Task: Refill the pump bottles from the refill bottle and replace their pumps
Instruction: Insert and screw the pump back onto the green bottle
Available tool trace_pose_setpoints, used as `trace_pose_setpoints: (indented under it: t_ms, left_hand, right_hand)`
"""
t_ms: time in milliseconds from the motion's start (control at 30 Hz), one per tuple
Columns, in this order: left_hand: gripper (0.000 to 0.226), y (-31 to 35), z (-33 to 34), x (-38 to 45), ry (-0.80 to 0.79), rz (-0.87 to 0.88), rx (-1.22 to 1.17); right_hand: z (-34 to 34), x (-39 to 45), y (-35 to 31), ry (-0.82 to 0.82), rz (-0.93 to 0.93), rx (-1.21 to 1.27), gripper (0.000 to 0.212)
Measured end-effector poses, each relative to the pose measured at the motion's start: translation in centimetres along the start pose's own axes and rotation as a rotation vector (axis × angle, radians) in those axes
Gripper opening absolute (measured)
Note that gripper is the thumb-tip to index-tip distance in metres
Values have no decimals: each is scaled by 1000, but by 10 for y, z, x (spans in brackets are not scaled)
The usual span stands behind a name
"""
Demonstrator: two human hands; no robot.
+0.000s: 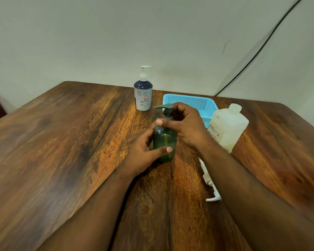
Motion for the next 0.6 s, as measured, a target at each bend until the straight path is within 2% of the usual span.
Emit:
trace_pose_setpoints:
  t_ms: [67,200,267,367,433,533,600]
  left_hand:
    - [74,1,-2,-1,12,-12,-15]
    - [74,3,-4,1,-10,-26,-40]
    - [77,7,-7,0,45,6,23]
    - [76,20,-11,-5,150,98,199]
    - [79,18,-7,-6,96,63,147]
    - [89,7,-1,-5,-85,-92,-80]
    - [75,9,-1,-5,-83,-91,-57]
  right_hand:
    - [-2,1,1,-66,29,-16,34]
    - [2,-3,4,-309,136,138,33]
    - [1,-4,4,-250,93,127,30]
    - [-1,-8,4,-61,-12,71,25]
    - [-1,-9,6,6,-47,50,23]
    - [0,-10,5,7,-47,31,25]
    - [1,-9,5,-18,-25,39,27]
Point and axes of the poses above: each hand's wrist, its own x-axis towards the middle knuckle, its own z-axis out of the palm, y = z × x, the point moved 8 cm from there along x, towards the middle knuckle, and after that the axes turned 5 degrees about y, right-handed, at the moved point
